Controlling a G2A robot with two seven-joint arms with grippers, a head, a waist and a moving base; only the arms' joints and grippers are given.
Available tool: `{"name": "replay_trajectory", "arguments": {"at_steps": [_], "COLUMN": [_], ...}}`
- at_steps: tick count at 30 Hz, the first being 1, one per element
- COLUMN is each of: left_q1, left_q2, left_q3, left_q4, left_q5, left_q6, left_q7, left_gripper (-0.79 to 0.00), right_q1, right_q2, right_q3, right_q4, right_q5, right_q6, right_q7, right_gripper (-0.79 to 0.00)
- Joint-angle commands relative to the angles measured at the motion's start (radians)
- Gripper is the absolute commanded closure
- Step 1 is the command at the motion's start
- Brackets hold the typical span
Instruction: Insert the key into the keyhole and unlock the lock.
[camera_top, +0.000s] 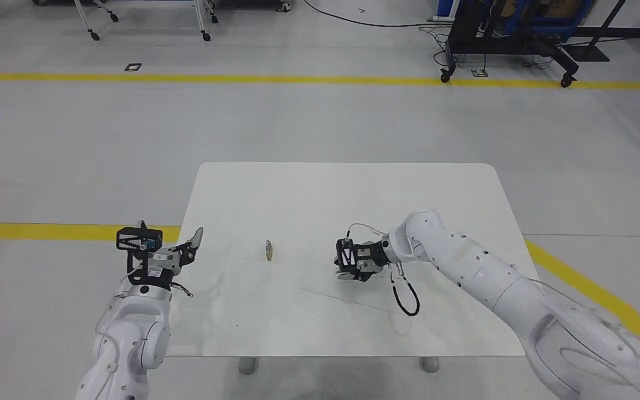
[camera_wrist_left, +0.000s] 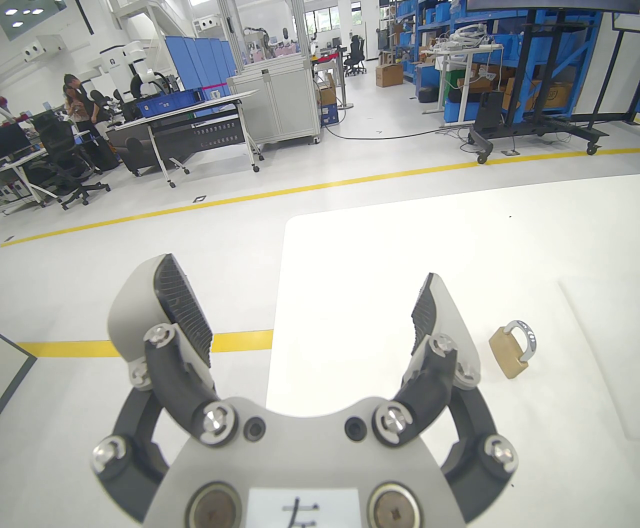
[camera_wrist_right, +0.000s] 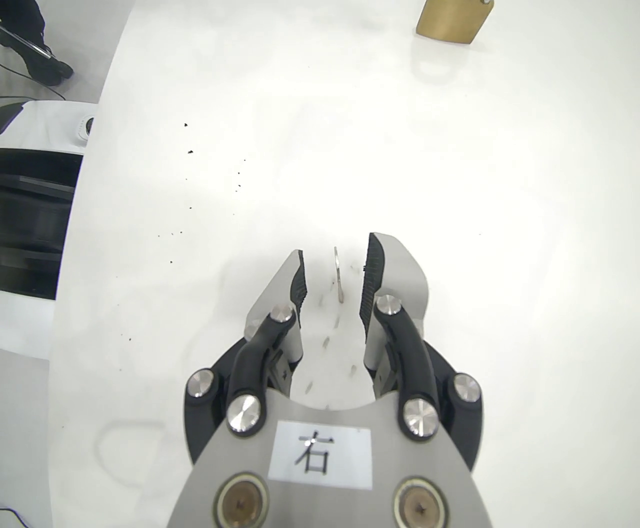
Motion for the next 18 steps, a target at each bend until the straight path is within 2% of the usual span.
{"name": "replay_trajectory", "arguments": {"at_steps": [1, 3, 4, 8, 12, 18], "left_q1": [0.0, 0.0, 0.0, 0.0, 0.0, 0.0], "left_q2": [0.0, 0.0, 0.0, 0.0, 0.0, 0.0], "left_q3": [0.0, 0.0, 0.0, 0.0, 0.0, 0.0], "left_q4": [0.0, 0.0, 0.0, 0.0, 0.0, 0.0], "left_q5": [0.0, 0.0, 0.0, 0.0, 0.0, 0.0], "left_q6": [0.0, 0.0, 0.0, 0.0, 0.0, 0.0], "left_q7": [0.0, 0.0, 0.0, 0.0, 0.0, 0.0], "left_gripper": [-0.785, -0.785, -0.785, -0.785, -0.785, -0.785], "right_q1": [0.006, 0.01, 0.011, 0.011, -0.011, -0.116], "right_q2": [-0.006, -0.01, -0.012, -0.011, 0.005, 0.07], "right_q3": [-0.005, -0.008, -0.009, 0.002, 0.037, 0.142], "right_q4": [0.008, 0.014, 0.016, 0.013, -0.01, -0.096], "right_q5": [0.008, 0.012, 0.011, -0.01, -0.041, -0.145], "right_q6": [0.0, 0.0, 0.0, 0.007, 0.068, 0.259], "right_q7": [0.01, 0.014, 0.013, -0.012, -0.081, -0.35], "right_gripper": [-0.154, -0.034, 0.0, 0.0, 0.0, 0.0]}}
